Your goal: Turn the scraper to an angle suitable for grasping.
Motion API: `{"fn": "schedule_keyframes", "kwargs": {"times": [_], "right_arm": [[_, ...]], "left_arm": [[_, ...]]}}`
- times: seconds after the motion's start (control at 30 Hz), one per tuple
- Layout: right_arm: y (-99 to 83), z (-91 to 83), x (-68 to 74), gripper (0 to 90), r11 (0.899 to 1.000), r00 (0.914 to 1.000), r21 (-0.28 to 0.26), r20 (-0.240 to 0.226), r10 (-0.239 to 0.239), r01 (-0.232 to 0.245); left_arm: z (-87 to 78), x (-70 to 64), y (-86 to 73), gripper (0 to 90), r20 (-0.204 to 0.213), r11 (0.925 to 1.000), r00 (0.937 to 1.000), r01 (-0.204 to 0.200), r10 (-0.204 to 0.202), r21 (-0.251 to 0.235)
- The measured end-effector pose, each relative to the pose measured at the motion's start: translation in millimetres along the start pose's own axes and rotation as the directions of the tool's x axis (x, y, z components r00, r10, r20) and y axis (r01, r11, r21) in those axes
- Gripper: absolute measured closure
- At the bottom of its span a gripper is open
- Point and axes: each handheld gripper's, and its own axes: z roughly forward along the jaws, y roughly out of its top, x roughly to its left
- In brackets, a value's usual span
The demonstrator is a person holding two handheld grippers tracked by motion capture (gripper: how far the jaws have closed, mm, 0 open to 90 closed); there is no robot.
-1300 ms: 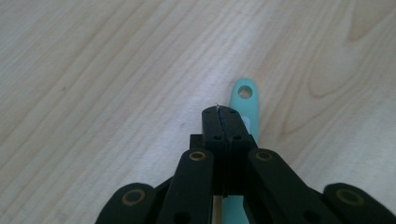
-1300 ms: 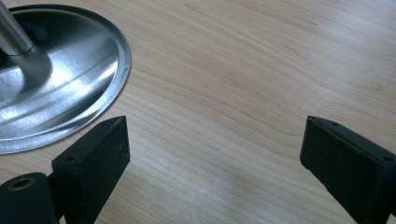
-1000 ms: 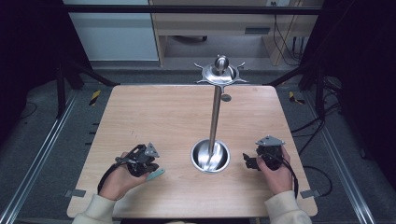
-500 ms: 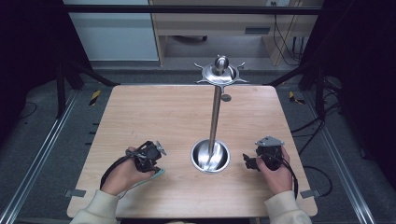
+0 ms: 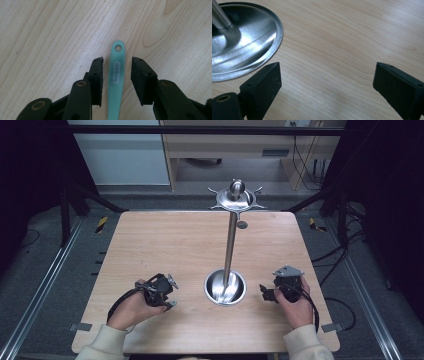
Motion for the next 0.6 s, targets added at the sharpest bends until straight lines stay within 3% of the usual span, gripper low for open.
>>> {"fn": "schedule_keyframes", "kwargs": {"times": [0.6], "right_arm": [[0.3, -0.5, 1.3, 8.3, 1.000, 1.0000, 0.006, -0.002, 0.001, -0.001]], "left_arm": [[10.7, 0.8, -3.1, 59.9, 0.021, 0.9988, 0.9995, -0.025, 0.024, 0.042]]}}
